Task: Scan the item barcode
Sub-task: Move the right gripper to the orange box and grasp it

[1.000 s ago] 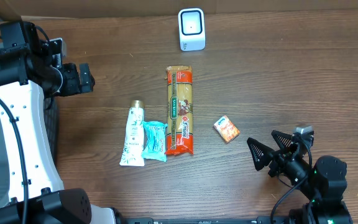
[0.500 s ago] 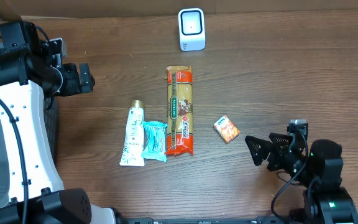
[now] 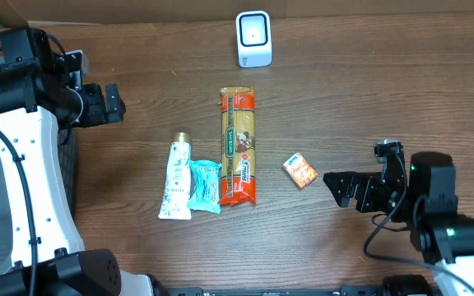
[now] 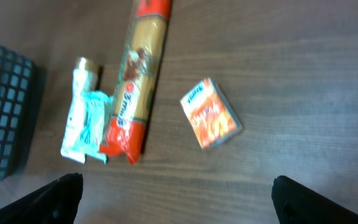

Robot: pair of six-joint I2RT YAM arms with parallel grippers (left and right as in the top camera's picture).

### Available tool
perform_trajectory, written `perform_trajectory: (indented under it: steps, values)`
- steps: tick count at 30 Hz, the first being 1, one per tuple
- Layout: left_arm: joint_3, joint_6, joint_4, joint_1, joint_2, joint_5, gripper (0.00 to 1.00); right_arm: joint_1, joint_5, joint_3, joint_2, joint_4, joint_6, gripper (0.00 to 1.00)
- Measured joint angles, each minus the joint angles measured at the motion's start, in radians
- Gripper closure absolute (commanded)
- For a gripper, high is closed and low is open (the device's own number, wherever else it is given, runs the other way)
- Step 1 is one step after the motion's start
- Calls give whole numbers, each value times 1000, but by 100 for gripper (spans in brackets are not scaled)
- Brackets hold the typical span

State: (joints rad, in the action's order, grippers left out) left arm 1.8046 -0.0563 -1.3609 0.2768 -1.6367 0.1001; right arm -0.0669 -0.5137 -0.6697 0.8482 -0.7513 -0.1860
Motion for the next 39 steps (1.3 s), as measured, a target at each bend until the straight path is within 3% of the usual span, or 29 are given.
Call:
perform_trajectory:
  steps: [5, 16, 27, 31, 34, 38, 39]
  values:
    - [0, 0, 0, 0, 0, 0, 0, 0, -5, -75, 110, -81, 12, 0]
    - [0, 0, 0, 0, 0, 0, 0, 0, -90, -86, 189, -40, 26, 0]
    - [0, 0, 0, 0, 0, 0, 0, -1, -97, -159, 240, -35, 41, 11]
    - [0, 0, 0, 0, 0, 0, 0, -24, -34, -300, 347, -147, 78, 10]
    - [0, 0, 0, 0, 0, 0, 0, -66, 50, -406, 438, -236, 109, 0]
    - [0, 0, 0, 0, 0, 0, 0, -112, 143, -463, 528, -261, 158, 1]
    - [0, 0, 0, 0, 0, 0, 0, -119, 160, -463, 546, -262, 172, 6]
